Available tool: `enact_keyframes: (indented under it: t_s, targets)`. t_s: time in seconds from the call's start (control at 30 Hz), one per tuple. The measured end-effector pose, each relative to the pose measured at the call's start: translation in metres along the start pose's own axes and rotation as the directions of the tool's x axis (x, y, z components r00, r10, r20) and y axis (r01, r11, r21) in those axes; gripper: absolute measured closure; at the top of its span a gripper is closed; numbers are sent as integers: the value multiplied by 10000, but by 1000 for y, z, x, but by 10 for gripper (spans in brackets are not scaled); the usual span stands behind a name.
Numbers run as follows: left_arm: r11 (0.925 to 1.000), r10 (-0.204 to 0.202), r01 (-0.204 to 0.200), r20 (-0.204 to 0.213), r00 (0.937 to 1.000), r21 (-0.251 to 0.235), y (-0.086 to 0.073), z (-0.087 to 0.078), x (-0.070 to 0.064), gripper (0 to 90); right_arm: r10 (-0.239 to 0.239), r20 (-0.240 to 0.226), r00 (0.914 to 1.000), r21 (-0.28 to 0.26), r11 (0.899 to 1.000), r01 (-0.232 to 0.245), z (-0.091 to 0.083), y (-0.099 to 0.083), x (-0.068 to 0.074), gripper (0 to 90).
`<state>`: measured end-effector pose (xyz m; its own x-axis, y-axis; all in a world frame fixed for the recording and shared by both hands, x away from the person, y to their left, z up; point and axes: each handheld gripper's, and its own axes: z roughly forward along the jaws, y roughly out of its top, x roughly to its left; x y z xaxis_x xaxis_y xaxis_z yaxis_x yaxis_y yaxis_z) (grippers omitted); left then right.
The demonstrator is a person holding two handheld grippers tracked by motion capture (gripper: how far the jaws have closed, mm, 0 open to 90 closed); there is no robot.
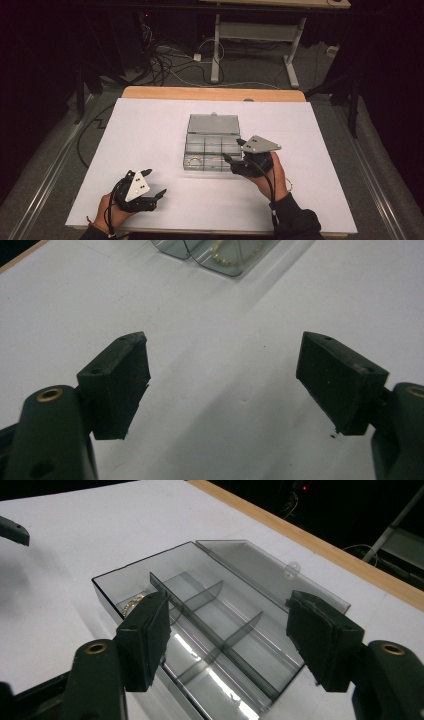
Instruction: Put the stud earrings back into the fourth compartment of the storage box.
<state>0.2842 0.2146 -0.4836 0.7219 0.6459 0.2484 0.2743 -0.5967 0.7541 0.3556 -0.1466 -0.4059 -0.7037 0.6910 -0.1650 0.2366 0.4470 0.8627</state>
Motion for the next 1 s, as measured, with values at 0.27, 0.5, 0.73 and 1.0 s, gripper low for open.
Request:
enact_keyframes:
  t_s: [0.27,0.5,0.73,1.0]
  targets:
    - [10000,-49,49,30,10000,76,0,0,-1,203,115,237,9997,-50,9999,-114,-23,-19,-18,275]
    - [9999,6,-6,32,10000,104,0,0,-2,203,227,692,9973,436,9987,-258,-42,-46,-35,267]
    - [9999,126,-126,94,9999,58,1,-1,-4,203,201,1095,9938,1223,9919,-336,-64,-84,-46,264]
    - [9997,232,-233,149,9996,75,2,0,-3,203,1046,1549,9824,1881,9731,-1332,-88,-123,-60,264]
